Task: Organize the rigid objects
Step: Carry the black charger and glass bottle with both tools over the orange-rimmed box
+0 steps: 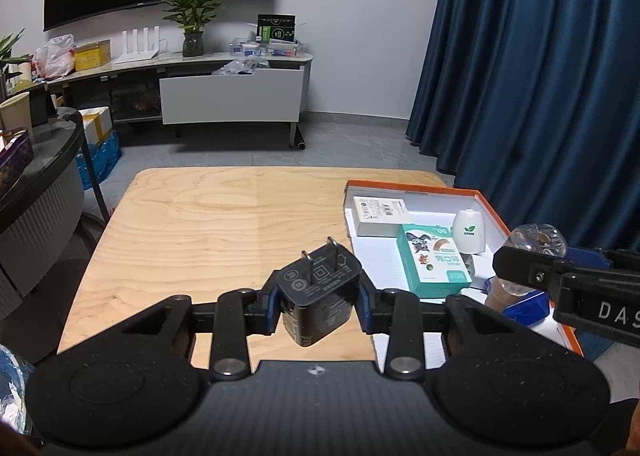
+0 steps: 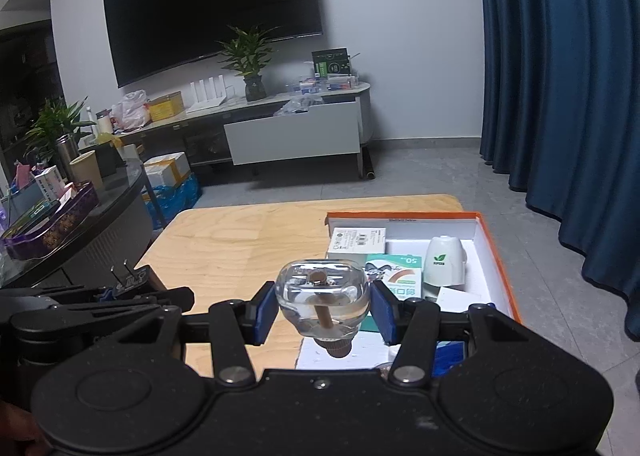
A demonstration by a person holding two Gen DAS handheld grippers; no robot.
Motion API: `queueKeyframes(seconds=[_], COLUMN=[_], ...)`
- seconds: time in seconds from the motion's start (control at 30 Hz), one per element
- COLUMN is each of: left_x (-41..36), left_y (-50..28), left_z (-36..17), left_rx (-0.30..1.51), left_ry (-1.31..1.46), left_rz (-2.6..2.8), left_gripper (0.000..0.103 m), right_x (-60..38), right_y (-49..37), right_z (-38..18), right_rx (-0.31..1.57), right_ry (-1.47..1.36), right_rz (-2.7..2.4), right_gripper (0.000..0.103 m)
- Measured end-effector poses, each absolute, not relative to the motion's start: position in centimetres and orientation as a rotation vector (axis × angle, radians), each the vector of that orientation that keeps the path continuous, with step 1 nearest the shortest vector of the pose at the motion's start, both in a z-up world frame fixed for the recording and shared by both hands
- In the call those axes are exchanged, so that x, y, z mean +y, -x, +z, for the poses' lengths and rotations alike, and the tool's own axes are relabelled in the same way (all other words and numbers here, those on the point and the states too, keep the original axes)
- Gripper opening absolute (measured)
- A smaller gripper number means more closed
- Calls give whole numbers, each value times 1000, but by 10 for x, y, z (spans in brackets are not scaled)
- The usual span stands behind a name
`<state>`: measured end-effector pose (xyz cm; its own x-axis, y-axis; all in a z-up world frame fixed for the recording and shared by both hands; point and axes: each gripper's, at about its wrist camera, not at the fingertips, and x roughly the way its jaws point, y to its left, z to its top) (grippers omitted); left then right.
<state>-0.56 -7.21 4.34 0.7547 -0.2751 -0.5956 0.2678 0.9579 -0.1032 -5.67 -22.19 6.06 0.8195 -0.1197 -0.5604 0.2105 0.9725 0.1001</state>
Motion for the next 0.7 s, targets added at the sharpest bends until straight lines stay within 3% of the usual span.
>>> queueKeyframes(seconds=[0.7], left_x=[-100], left_y=[-4], left_z=[42], left_rx=[662], left_ry=[-16], left_rz=[-381], left_gripper=[37], right_x=[-256], right_y=[67], right_z=[64], right_rx=[569], right_ry=[-191], right_rz=[-257], right_gripper=[61])
